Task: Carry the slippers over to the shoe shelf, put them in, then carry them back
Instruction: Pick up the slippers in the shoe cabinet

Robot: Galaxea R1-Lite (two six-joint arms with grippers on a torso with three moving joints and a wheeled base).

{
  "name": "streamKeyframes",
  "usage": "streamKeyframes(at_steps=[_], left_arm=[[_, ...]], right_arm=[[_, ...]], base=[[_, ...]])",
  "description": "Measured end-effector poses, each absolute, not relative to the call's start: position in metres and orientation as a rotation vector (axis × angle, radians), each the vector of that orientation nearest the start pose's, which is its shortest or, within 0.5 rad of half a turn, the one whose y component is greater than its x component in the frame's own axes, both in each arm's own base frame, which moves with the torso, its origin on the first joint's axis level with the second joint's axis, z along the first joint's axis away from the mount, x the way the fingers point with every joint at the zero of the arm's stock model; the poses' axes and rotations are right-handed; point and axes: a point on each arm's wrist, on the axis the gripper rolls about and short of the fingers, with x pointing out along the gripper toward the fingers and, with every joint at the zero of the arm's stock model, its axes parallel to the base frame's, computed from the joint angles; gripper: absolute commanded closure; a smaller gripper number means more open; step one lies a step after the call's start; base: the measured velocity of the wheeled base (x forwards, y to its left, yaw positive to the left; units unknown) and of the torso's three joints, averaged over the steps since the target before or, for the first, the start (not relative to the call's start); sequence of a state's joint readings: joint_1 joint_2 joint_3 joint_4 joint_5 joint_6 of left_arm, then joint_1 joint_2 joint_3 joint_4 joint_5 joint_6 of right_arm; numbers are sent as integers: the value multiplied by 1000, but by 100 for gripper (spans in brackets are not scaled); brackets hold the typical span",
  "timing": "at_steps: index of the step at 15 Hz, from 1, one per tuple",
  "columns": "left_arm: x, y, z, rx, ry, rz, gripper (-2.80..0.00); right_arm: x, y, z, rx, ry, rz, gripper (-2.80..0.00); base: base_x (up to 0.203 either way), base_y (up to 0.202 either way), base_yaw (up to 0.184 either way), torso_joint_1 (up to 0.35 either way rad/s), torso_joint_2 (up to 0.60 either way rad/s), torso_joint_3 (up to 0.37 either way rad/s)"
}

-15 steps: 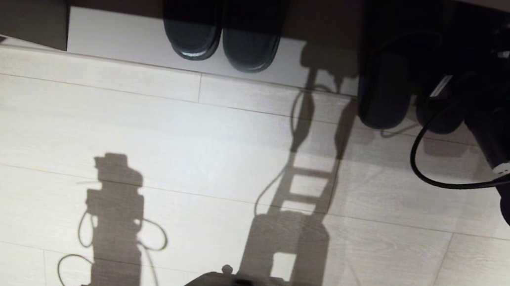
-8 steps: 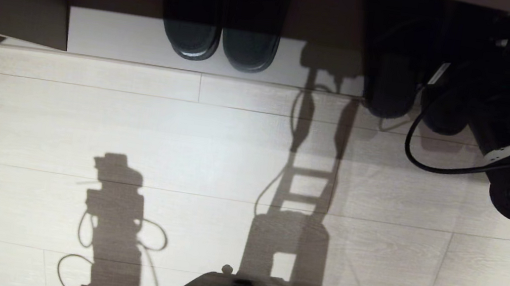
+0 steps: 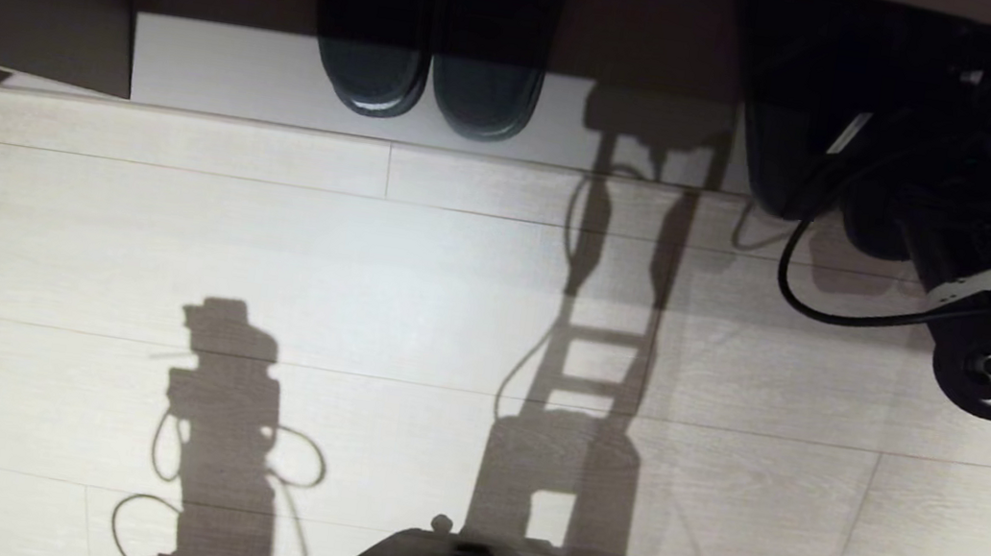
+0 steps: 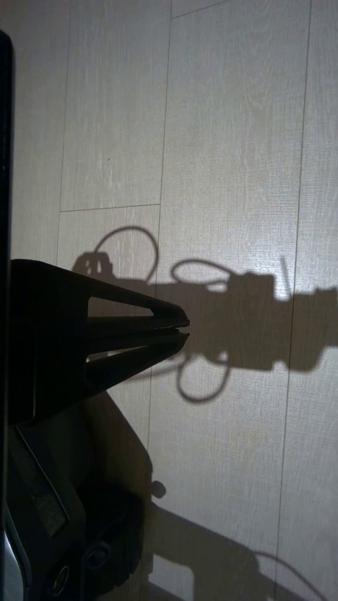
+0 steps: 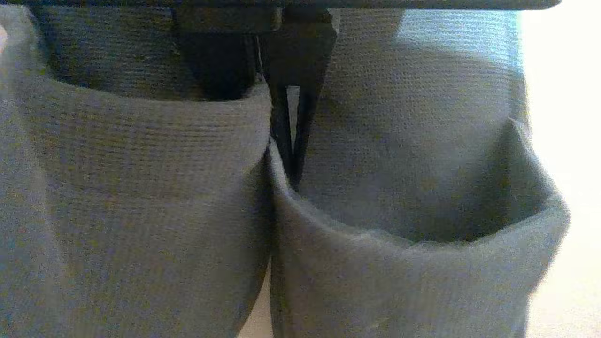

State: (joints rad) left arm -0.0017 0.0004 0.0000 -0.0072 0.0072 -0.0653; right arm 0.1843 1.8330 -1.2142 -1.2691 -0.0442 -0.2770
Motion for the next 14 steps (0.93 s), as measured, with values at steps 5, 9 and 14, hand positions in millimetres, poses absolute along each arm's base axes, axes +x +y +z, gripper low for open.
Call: streamKeyframes(at_steps=[5, 9, 14], left_arm=[[-23, 0, 76, -67, -7, 5, 0], [-23, 0, 76, -68, -7, 5, 0], [-23, 0, 76, -69, -7, 5, 0]], right_arm=[[329, 62, 315, -194, -653, 51, 0], [298, 59, 302, -203, -532, 109, 0], [234, 52, 284, -196, -430, 162, 0]], base=[[0, 0, 0, 0, 0, 0], [0, 0, 0, 0, 0, 0], [0, 0, 0, 0, 0, 0]])
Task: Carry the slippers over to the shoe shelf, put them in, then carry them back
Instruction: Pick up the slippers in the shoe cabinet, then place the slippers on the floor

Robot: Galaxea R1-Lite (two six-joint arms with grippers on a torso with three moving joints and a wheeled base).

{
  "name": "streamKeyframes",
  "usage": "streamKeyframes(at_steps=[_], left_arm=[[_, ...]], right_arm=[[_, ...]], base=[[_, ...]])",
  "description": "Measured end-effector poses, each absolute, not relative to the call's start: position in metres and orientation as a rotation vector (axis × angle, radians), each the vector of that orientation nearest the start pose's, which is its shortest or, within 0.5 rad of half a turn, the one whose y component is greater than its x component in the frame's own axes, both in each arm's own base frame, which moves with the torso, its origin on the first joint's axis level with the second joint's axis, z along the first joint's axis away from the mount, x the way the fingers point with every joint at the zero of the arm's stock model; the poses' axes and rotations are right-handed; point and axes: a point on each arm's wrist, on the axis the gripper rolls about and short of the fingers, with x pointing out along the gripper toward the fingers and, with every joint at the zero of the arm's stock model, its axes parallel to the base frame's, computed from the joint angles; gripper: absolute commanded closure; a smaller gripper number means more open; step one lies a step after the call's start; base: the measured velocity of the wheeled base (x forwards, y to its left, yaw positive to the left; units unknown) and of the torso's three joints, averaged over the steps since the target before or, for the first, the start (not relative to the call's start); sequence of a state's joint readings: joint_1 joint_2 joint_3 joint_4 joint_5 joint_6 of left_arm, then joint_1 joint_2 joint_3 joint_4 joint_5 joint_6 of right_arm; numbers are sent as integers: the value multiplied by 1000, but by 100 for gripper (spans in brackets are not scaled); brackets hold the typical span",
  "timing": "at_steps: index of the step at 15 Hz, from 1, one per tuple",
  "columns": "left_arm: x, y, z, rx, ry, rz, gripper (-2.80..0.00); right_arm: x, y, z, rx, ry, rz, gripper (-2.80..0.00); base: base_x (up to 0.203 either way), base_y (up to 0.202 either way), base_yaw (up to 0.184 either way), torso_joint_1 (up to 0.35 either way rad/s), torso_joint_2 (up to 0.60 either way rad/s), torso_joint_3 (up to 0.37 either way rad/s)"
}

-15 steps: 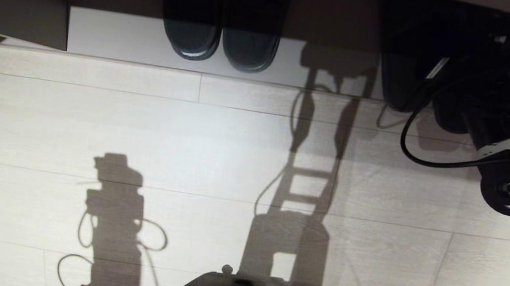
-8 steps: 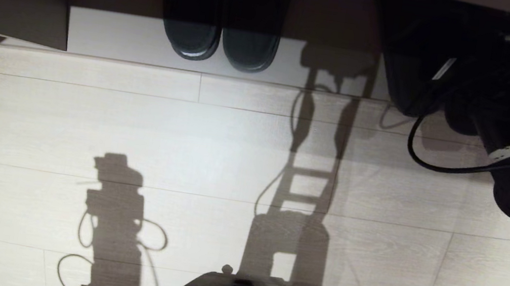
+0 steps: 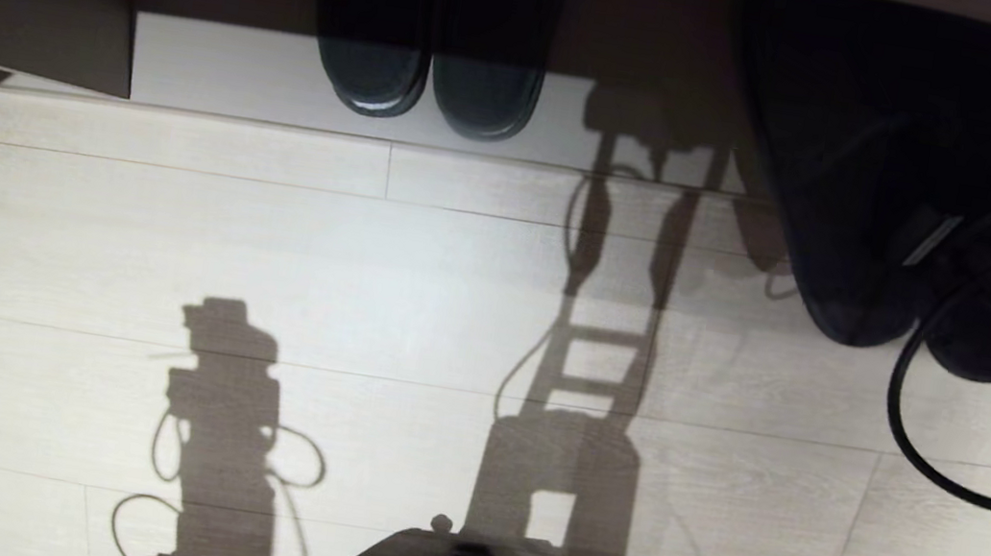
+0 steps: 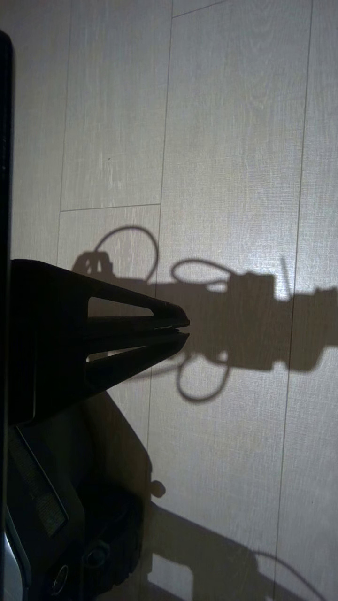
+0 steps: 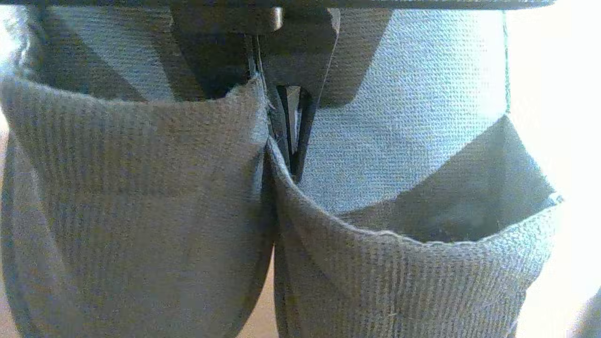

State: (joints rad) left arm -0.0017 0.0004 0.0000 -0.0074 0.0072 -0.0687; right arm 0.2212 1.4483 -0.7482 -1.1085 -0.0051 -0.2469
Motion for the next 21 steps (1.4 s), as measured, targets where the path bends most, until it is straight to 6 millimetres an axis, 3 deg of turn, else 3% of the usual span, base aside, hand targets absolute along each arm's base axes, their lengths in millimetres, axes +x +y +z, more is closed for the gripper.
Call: streamKeyframes(at_steps=[6, 16, 21], left_arm=[[-23, 0, 76, -68, -7, 5, 0], [-23, 0, 76, -67, -7, 5, 0], [-23, 0, 76, -66, -7, 5, 0]], right_arm=[[158, 45, 234, -192, -248, 243, 0], [39, 8, 191, -143, -136, 191, 0], [6, 1, 149, -102, -119, 98, 0]], base=[[0, 0, 0, 0, 0, 0], [0, 0, 0, 0, 0, 0], [0, 0, 0, 0, 0, 0]])
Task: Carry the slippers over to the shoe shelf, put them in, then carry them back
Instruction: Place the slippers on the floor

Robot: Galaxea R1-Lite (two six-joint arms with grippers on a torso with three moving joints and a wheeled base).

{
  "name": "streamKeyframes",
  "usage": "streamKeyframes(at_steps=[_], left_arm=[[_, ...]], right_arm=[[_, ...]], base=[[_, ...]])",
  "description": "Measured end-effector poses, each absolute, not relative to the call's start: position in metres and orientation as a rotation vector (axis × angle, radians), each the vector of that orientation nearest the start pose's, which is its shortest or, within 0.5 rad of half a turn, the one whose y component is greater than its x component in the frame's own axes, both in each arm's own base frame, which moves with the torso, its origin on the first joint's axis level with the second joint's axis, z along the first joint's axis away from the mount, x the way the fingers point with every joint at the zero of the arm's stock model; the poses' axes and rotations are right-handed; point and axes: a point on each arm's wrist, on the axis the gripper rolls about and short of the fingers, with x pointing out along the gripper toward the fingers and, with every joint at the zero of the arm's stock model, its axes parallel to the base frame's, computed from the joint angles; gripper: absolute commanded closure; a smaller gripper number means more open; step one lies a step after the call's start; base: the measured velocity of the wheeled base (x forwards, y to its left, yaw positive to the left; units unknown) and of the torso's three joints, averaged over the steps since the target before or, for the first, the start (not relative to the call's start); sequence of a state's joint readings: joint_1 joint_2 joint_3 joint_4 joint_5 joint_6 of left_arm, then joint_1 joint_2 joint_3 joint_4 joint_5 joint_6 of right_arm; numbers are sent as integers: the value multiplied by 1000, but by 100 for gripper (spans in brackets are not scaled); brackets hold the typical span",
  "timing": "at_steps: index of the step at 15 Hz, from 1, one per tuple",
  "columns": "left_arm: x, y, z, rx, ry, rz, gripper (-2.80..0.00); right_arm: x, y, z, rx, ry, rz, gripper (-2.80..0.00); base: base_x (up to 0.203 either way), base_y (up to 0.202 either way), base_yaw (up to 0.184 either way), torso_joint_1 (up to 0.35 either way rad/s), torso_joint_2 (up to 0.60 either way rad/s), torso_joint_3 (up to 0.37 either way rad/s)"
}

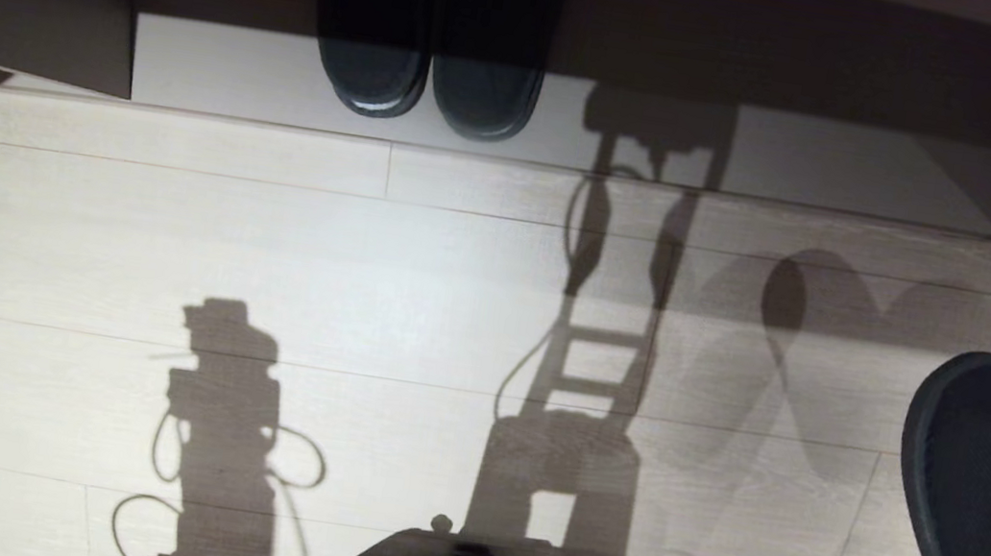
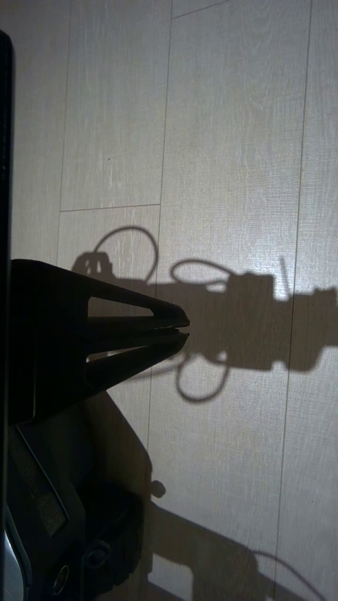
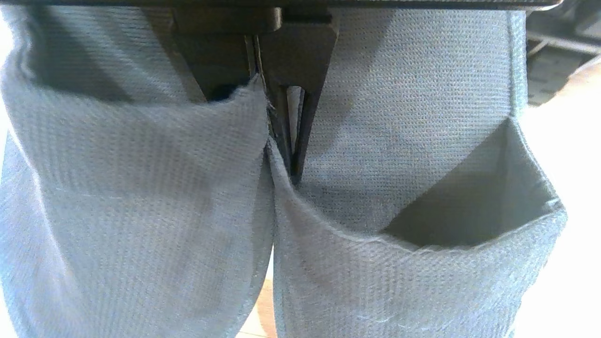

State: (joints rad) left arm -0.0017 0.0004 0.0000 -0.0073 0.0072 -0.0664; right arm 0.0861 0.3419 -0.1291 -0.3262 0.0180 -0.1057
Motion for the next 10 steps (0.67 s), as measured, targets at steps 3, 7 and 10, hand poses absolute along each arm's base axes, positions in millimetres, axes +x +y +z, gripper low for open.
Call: streamKeyframes(at_steps=[3, 7, 10], left_arm=[[-23, 0, 76, -67, -7, 5, 0], [-23, 0, 76, -67, -7, 5, 0], [-23, 0, 76, -67, -7, 5, 0]], right_arm=[[-6, 2, 133, -100, -158, 134, 0], [-19, 2, 102, -79, -100, 125, 0], [-24, 1, 88, -71, -36, 97, 0]], base=[[0, 0, 0, 0, 0, 0], [0, 0, 0, 0, 0, 0], [0, 0, 0, 0, 0, 0]])
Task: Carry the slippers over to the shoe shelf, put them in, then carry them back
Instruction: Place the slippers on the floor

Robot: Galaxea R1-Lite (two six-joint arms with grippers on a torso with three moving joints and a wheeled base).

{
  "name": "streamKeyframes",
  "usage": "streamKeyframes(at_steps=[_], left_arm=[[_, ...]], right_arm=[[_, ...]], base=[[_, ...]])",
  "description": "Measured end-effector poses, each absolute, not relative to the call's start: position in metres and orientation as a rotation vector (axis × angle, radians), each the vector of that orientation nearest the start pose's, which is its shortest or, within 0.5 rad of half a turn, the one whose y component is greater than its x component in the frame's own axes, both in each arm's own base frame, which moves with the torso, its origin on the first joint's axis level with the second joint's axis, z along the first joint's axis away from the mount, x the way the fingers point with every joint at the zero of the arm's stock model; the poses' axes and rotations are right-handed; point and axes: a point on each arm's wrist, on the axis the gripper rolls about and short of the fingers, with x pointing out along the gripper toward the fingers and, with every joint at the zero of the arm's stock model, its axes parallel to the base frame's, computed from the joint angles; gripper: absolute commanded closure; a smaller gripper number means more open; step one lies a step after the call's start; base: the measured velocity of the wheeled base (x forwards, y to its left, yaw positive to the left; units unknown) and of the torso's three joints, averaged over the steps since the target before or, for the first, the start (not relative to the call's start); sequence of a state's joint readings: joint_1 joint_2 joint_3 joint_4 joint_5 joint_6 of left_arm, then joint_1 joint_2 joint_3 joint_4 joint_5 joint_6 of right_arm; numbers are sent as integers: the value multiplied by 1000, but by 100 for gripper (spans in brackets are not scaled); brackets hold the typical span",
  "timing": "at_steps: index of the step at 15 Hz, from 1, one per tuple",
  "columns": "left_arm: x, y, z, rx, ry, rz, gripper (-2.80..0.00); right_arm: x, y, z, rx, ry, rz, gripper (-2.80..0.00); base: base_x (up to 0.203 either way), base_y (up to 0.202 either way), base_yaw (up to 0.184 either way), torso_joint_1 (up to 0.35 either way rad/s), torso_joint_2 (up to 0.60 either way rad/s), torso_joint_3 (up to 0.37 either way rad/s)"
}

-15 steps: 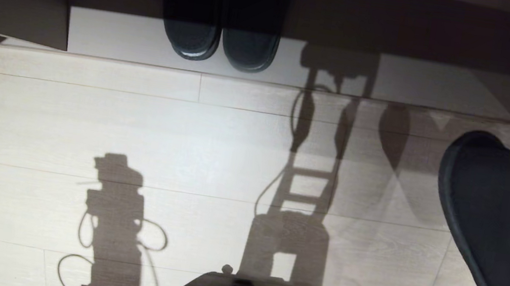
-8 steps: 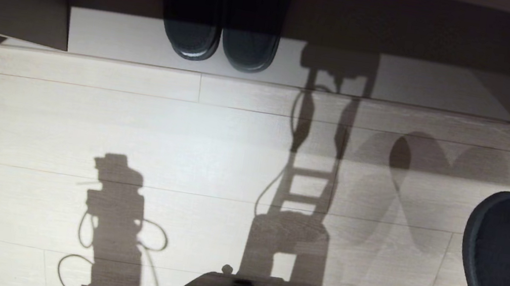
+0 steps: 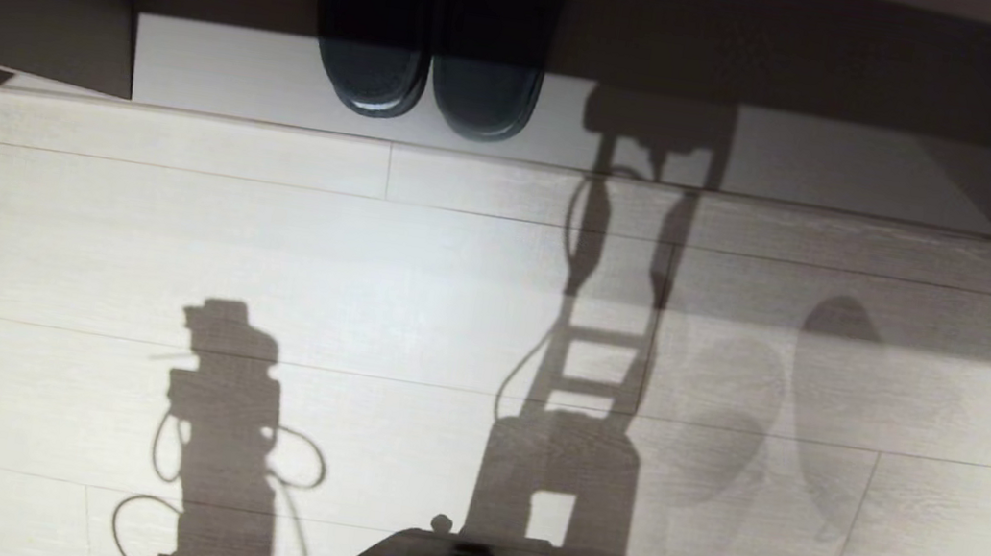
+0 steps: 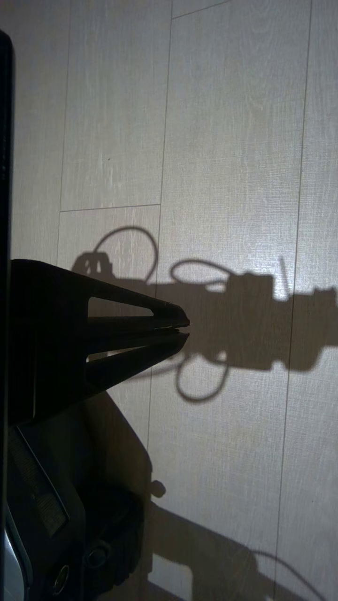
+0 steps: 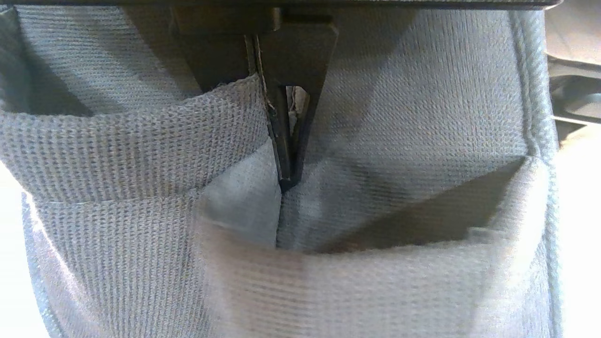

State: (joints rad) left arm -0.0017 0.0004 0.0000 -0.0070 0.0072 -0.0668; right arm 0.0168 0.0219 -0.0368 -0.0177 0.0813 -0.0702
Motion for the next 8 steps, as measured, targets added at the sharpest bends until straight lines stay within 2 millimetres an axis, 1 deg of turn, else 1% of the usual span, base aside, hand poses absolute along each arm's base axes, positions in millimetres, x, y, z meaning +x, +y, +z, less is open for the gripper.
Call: streamKeyframes(at_steps=[3, 8], left_arm=[[-23, 0, 76, -67, -7, 5, 0], [-23, 0, 76, -70, -7, 6, 0]], right_arm=[[-23, 0, 79, -61, -7, 15, 0], [-23, 0, 76, -31, -5, 14, 0]], base=[[0, 0, 0, 0, 0, 0], [0, 0, 0, 1, 0, 6]])
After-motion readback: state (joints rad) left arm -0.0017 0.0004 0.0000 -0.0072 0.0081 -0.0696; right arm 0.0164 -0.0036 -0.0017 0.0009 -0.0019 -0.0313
